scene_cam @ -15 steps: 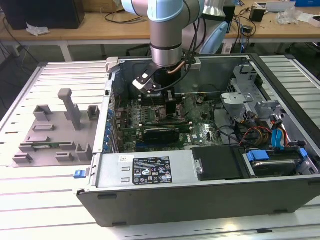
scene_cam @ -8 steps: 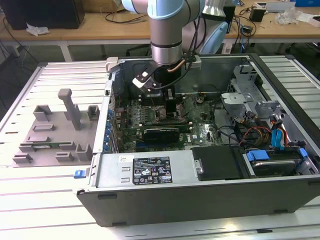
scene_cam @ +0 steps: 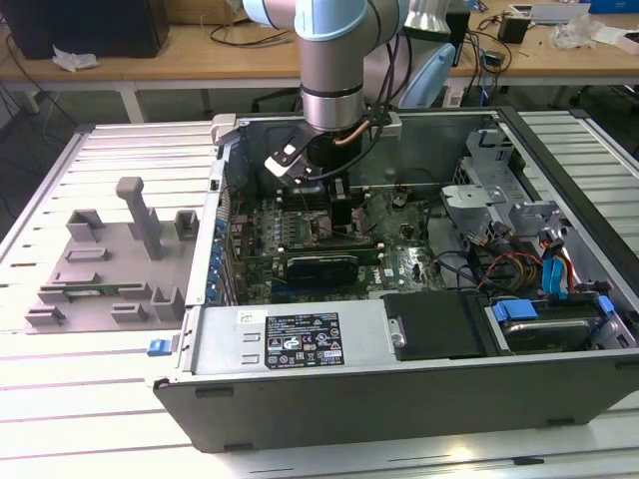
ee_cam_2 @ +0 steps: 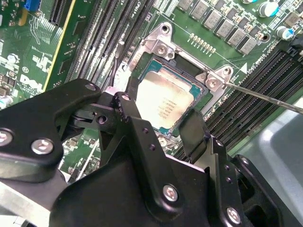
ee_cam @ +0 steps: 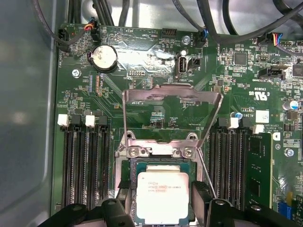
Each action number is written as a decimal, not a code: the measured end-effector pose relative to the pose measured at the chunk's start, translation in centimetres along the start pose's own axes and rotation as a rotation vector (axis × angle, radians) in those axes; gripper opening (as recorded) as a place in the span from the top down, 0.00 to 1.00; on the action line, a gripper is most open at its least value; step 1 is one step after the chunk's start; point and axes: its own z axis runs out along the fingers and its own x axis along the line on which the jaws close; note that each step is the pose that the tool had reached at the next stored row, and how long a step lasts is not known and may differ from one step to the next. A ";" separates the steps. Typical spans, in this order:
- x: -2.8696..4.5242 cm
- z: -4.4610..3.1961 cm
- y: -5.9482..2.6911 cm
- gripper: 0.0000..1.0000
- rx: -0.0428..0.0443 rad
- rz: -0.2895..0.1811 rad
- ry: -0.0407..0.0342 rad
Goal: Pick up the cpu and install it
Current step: 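Place the cpu into insertion slot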
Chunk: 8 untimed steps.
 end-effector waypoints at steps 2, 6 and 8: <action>0.00 0.00 0.00 0.38 0.0001 0.000 -0.0001; 0.00 0.00 0.00 0.47 0.0001 0.000 -0.0001; 0.00 0.00 0.00 0.47 0.0001 0.000 -0.0001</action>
